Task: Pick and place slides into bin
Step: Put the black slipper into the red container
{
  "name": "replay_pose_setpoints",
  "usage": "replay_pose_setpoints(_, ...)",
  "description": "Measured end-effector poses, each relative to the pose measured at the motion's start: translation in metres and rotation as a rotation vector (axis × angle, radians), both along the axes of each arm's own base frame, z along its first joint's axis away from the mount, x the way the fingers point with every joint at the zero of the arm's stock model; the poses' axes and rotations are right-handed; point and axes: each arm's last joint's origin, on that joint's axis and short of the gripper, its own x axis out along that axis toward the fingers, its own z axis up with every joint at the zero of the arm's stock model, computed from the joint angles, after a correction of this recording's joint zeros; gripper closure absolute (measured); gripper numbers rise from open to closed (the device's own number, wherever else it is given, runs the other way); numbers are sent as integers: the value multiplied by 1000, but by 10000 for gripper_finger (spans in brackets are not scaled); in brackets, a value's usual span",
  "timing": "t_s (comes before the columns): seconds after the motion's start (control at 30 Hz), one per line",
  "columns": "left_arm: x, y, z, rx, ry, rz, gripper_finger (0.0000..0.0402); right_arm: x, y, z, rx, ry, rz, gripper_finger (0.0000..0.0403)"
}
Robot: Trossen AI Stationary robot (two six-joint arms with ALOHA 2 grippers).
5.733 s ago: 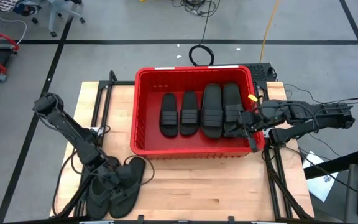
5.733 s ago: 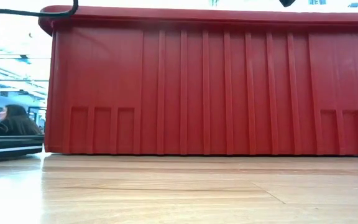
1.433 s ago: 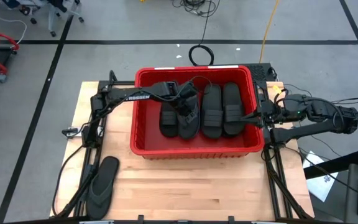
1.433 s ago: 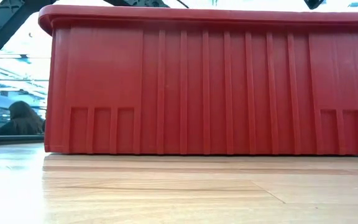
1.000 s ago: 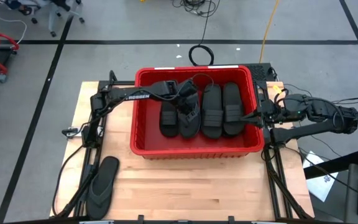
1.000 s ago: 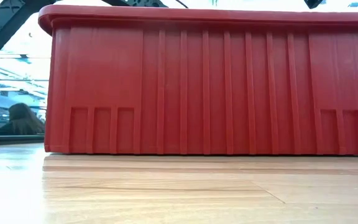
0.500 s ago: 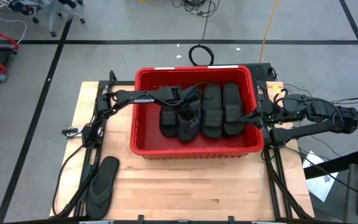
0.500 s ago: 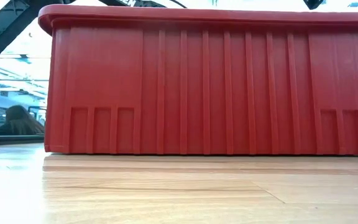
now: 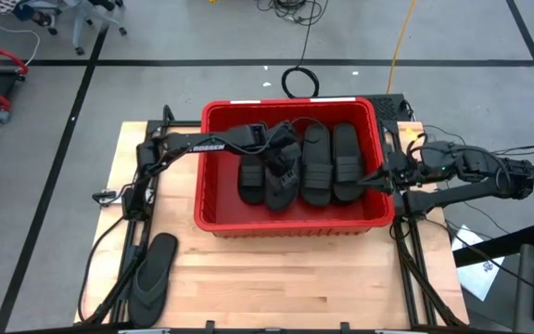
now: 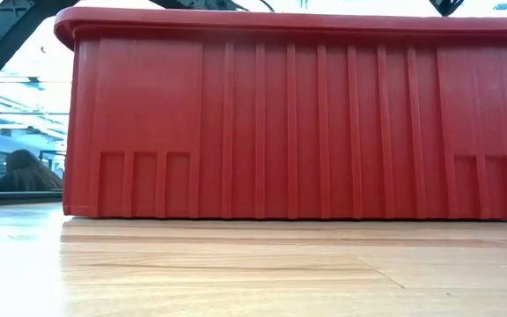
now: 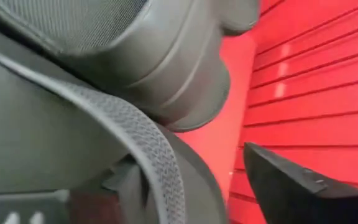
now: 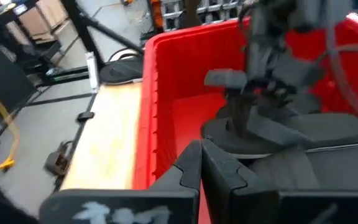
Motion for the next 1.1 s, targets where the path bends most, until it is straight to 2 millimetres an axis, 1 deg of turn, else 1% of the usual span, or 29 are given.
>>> replay_pose_setpoints(0.17,-5,-4,17,16,-42,-9,119,0,0,-1,2,11,5,403)
replay_pose_setpoints(0.33,-4,0,19,-2,-50,45,98,0,0,-1,-8,10,9,403)
replay_pose_setpoints(0.43,-3,0,15,43,-43,30,94,0,0,-1,-14,9,12,403)
replay_pose_setpoints(0.53,-3,-2,8,89,-25,-33,94,0,0,-1,-15,9,12,403)
replay_pose_setpoints(0.7,-7,2,6,204,21,-51,94,0,0,-1,-15,9,12,403)
replay_pose_setpoints(1.1,-13,12,4,214,60,-36,94,0,0,-1,-16,9,10,403)
